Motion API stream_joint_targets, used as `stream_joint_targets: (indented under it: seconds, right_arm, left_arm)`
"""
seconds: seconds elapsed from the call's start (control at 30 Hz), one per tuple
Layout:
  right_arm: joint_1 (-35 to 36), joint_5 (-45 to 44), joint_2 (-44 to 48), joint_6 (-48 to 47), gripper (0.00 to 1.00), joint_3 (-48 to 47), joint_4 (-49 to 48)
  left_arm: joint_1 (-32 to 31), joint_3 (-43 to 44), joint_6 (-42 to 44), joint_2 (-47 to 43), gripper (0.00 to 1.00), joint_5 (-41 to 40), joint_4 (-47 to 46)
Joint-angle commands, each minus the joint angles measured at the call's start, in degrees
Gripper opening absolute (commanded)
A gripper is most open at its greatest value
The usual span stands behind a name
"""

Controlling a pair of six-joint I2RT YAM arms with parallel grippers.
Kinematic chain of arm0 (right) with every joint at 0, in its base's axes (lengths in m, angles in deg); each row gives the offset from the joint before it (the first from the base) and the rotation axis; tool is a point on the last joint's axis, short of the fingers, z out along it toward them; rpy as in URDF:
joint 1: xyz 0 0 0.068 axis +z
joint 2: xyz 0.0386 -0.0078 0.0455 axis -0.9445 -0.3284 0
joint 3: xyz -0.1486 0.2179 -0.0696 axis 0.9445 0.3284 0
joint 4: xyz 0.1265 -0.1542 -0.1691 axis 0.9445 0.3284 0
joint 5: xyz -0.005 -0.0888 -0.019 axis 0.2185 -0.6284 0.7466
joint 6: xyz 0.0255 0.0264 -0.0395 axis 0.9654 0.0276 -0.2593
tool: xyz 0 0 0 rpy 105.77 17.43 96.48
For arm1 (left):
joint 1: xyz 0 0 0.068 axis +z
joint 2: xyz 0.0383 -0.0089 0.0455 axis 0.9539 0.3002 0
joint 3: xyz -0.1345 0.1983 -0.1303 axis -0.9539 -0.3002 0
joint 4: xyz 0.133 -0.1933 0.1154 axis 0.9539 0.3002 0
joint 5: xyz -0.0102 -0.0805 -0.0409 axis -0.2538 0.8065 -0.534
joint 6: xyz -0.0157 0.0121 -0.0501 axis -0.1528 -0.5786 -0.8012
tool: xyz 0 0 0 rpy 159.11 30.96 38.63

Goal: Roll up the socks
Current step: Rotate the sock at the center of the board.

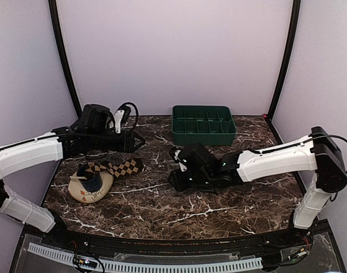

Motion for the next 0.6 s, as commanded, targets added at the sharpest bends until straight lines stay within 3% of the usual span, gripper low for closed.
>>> stream_joint_targets:
  seconds: [0.0, 0.23, 0.57]
  right_arm:
    - [-0.2, -14.7, 6.6, 4.3, 0.37, 4.3, 4.3]
    - [-4.8, -22.2, 14.3, 11.3, 0.27, 11.9, 10.1]
    - [-13.0, -19.6, 15.9, 13.3, 0.20, 17.4, 13.0]
  left_arm:
    - [-4.1, 1.2, -0.8, 5.8, 0.54, 2.3, -5.7]
    - [-10.1, 7.8, 0.2, 18.4, 0.51, 4.4, -8.2]
    - [-12.3, 17.5, -0.4, 33.7, 0.47, 6.3, -10.4]
